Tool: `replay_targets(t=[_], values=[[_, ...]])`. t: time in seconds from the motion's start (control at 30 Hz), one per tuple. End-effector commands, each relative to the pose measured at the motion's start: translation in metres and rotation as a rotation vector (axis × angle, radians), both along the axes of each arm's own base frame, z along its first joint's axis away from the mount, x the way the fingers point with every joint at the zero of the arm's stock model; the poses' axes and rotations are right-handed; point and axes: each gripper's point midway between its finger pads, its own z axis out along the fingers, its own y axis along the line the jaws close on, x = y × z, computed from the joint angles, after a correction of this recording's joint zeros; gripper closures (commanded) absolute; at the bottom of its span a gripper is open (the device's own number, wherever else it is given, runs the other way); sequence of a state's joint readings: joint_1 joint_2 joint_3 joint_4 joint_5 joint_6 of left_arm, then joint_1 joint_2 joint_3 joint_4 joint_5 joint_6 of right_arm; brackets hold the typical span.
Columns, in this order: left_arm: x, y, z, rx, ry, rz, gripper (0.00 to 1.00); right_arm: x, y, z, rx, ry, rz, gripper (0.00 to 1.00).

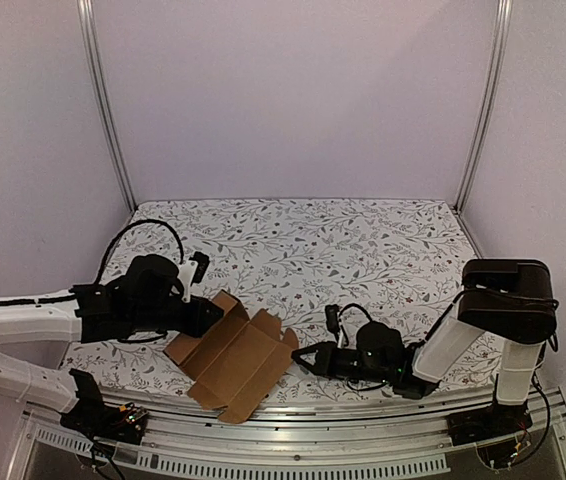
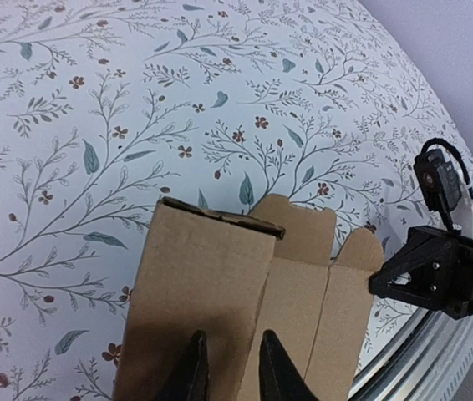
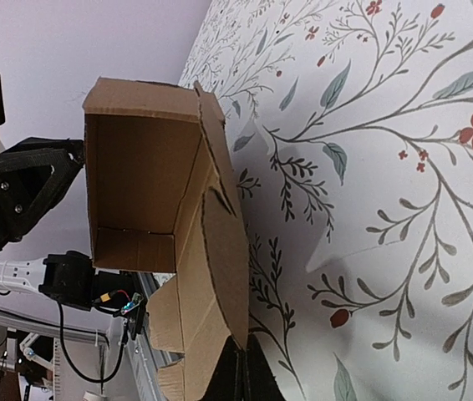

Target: Fold the paper box

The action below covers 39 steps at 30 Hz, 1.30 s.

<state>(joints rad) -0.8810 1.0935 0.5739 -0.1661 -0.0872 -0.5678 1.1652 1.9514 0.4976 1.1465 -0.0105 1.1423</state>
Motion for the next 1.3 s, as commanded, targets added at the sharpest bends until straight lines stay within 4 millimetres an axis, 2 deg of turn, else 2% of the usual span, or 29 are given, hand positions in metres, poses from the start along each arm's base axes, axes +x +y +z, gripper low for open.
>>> replay_targets(t=[0.0, 0.17, 0.4, 0.53, 0.67, 0.83, 1.07, 1.27], values=[[0.001, 0.014, 0.019, 0.024, -0.030, 0.024, 0.75, 0.004, -0.002, 0.019, -0.013, -0.068, -0.011, 1.00], [0.000, 0.022, 0.053, 0.001, -0.097, 0.032, 0.61, 0.006, 0.001, 0.034, -0.066, -0.130, 0.021, 1.00], [-0.004, 0.036, 0.098, -0.032, -0.208, 0.035, 0.49, 0.010, 0.007, 0.071, -0.191, -0.267, 0.086, 1.00], [-0.009, 0.034, 0.114, -0.065, -0.247, -0.006, 0.46, 0.012, 0.008, 0.105, -0.245, -0.361, 0.125, 1.00], [-0.013, 0.030, 0.125, -0.084, -0.277, -0.049, 0.43, 0.006, 0.013, 0.133, -0.293, -0.432, 0.216, 1.00], [-0.016, 0.029, 0.142, -0.109, -0.317, -0.070, 0.41, 0.005, 0.013, 0.157, -0.404, -0.511, 0.311, 1.00], [-0.017, 0.025, 0.148, -0.156, -0.323, -0.077, 0.40, 0.015, -0.002, 0.183, -0.592, -0.636, 0.408, 1.00], [-0.016, 0.013, 0.129, -0.181, -0.268, -0.093, 0.40, 0.022, -0.015, 0.196, -0.770, -0.722, 0.494, 1.00]])
